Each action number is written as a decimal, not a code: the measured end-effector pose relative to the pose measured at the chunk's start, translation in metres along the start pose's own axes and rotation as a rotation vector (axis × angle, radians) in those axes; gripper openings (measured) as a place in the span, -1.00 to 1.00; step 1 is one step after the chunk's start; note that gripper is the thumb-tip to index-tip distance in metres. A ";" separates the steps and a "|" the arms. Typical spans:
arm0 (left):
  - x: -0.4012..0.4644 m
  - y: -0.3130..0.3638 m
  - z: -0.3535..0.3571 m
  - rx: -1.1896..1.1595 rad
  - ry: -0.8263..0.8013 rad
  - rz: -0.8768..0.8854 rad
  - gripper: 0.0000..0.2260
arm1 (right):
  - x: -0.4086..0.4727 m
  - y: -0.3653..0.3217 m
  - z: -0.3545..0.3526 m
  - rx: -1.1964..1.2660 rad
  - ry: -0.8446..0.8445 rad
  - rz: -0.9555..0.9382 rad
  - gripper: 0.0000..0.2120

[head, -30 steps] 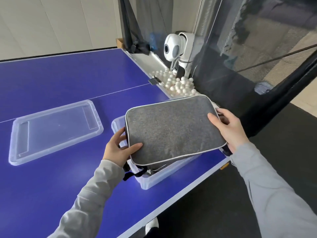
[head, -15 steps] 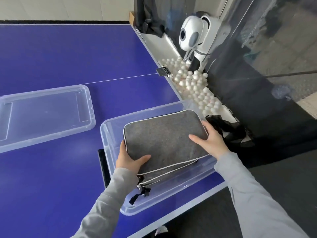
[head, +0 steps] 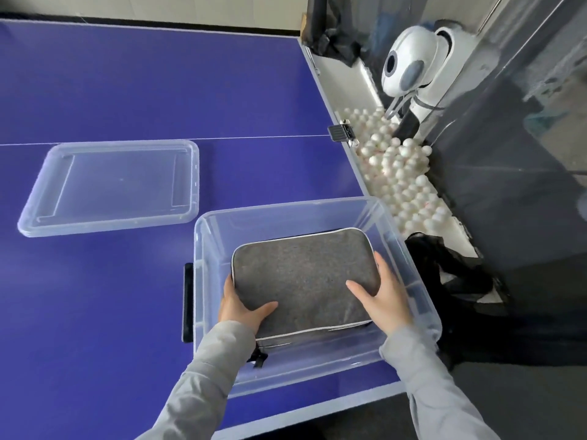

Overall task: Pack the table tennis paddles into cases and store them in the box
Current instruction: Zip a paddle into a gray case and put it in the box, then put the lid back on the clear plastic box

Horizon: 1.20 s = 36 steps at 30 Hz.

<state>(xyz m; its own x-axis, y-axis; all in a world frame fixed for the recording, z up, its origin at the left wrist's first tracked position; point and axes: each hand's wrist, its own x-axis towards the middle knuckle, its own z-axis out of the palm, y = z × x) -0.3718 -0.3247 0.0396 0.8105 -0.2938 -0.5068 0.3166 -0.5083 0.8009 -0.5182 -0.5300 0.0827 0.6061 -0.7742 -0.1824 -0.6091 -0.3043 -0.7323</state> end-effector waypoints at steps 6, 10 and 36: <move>-0.002 0.000 -0.001 0.055 0.026 -0.024 -0.04 | -0.001 0.003 0.002 -0.025 -0.023 -0.024 -0.24; -0.006 0.004 -0.003 0.036 0.047 -0.033 -0.04 | 0.000 0.004 0.001 -0.009 -0.027 -0.030 -0.24; 0.085 -0.007 -0.319 -0.078 0.485 -0.018 -0.43 | 0.041 -0.234 0.164 -0.041 -0.066 -0.406 -0.39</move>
<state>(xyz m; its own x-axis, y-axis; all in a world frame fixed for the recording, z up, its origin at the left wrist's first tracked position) -0.1478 -0.0877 0.0921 0.9347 0.1349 -0.3288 0.3538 -0.4422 0.8242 -0.2667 -0.3995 0.1389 0.8321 -0.5497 0.0738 -0.3327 -0.6011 -0.7267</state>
